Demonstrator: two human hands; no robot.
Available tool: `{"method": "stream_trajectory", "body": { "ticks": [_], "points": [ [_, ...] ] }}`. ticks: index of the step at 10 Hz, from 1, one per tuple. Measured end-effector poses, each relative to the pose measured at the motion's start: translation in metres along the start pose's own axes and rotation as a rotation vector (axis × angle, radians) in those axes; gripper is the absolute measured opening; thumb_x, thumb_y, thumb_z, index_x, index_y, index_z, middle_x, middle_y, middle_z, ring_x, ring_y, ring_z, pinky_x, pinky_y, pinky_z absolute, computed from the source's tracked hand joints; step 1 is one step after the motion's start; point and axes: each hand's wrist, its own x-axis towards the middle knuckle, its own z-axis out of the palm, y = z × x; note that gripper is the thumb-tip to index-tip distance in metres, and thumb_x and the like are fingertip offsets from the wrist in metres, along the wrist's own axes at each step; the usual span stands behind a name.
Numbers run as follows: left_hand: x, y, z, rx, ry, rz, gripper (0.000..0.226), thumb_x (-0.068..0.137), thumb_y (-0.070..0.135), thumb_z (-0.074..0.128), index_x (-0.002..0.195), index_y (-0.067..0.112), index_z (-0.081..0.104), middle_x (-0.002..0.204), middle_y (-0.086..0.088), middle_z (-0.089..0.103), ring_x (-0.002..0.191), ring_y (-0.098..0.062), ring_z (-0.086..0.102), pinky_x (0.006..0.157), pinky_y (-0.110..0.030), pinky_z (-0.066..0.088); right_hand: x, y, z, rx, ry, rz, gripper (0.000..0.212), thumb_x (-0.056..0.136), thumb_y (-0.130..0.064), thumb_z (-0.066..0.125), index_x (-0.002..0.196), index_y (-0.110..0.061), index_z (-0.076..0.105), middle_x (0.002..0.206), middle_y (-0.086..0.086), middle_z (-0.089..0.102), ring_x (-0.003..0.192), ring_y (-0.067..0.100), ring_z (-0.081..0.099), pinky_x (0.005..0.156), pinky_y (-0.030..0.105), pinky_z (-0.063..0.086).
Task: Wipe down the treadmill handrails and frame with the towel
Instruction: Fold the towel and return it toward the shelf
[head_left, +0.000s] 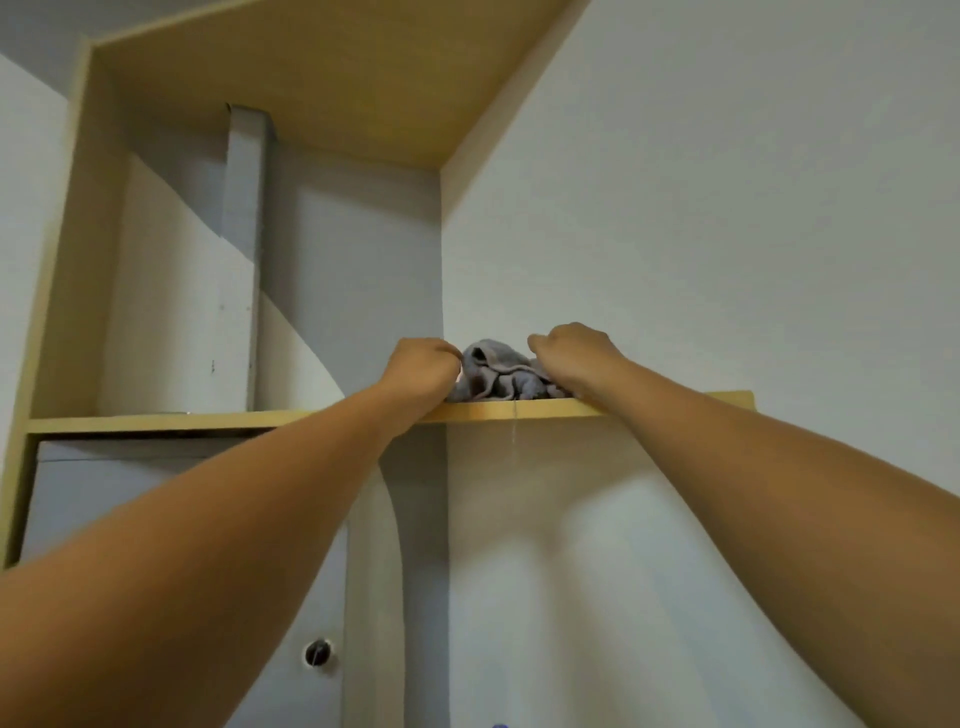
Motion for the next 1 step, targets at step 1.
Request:
{"method": "stream_trajectory", "body": {
  "ticks": [1],
  "points": [
    [-0.0290,-0.0065,-0.0251,-0.335,-0.012,-0.014,0.028,0.099,0.024,0.050,0.113,0.007,0.067,0.116,-0.006,0.066,0.105,-0.023,0.062,0.087,-0.028,0.050,-0.0233,0.0007,-0.0077,0.372,0.367,-0.087,0.027,0.093,-0.032,0.046,0.096,-0.014,0.065,0.100,0.007,0.063,0.091,0.022,0.056,0.076,0.027,0.038]
  ]
}}
